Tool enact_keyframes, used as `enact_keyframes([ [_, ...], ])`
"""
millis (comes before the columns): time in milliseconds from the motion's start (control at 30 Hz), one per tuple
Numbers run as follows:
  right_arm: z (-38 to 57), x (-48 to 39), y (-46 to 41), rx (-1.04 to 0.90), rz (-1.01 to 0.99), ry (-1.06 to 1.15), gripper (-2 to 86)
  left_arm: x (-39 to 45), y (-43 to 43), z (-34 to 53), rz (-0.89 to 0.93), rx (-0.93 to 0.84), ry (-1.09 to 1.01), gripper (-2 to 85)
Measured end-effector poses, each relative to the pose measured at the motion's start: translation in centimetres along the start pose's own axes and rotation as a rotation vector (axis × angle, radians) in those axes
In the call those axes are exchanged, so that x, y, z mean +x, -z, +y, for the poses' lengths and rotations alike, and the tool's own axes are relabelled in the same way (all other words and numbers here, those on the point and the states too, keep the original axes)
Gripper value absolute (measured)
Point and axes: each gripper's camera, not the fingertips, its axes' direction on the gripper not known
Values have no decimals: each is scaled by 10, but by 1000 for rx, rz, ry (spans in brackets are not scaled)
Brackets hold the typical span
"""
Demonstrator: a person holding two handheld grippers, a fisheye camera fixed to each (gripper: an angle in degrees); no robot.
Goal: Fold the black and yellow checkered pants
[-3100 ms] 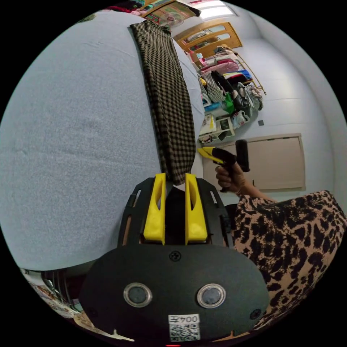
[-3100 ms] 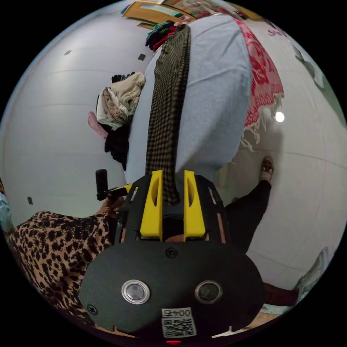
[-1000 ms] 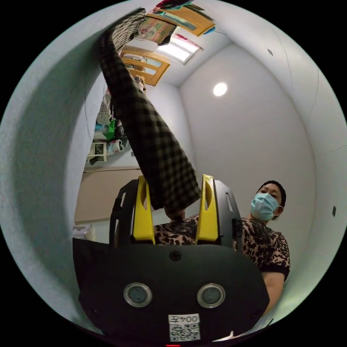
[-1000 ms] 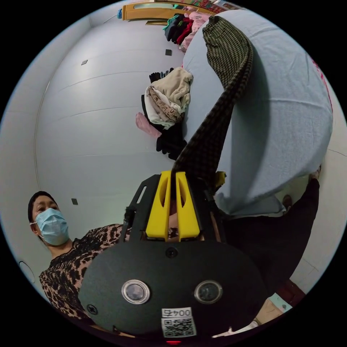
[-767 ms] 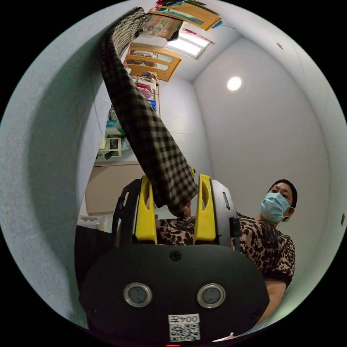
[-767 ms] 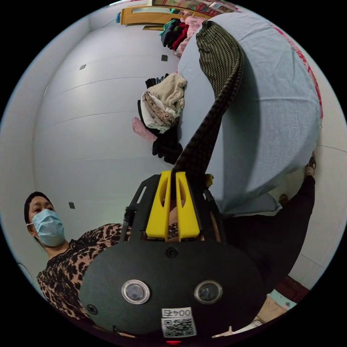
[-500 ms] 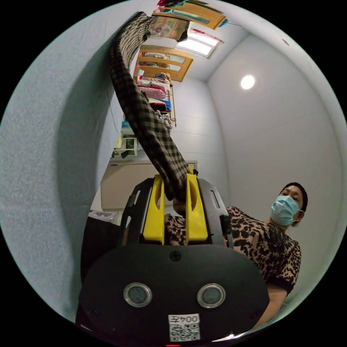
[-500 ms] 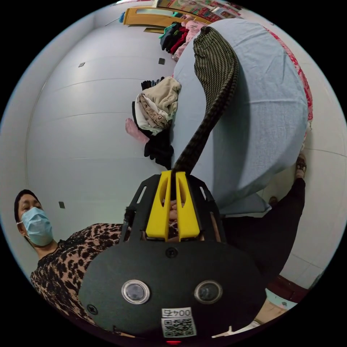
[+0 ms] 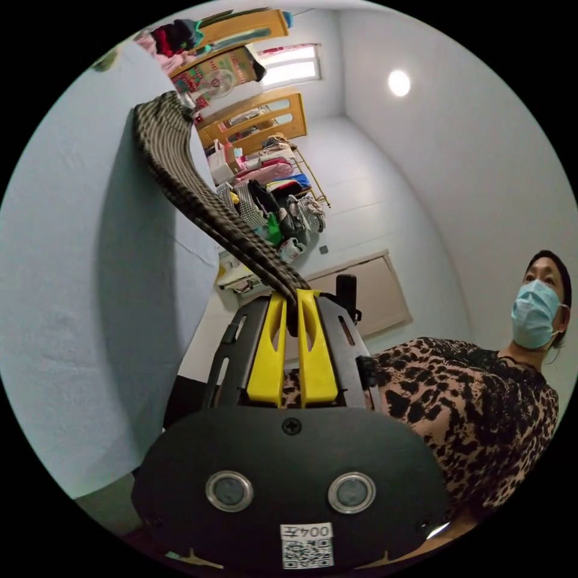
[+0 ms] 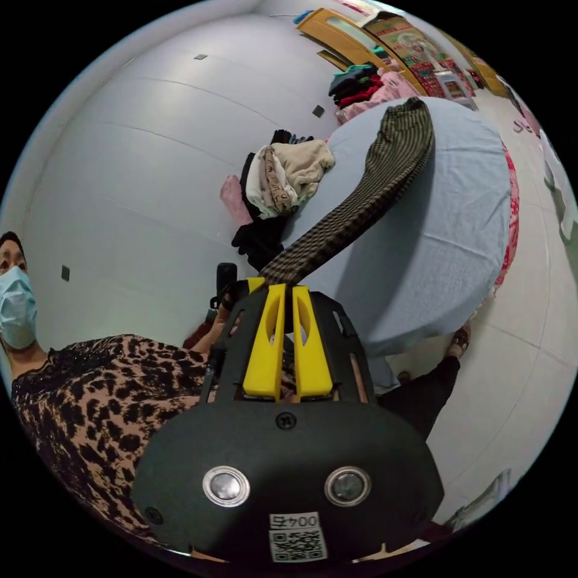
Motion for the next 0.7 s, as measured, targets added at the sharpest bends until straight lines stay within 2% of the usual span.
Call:
enact_keyframes([
  [167,-12,-41,17,-40,12,90,19,66,-22,-27,-87,-76,-85,40],
  [367,-10,-76,36,-128,-91,60,20,126,-45,-36,-102,-219,-47,41],
  [533,-16,-73,31,-129,-97,-2,18,125,-63,-44,-117,-233,33,40],
  [700,-55,-68,37,-44,-122,0,18,115,-72,-89,-114,-195,23,40],
])
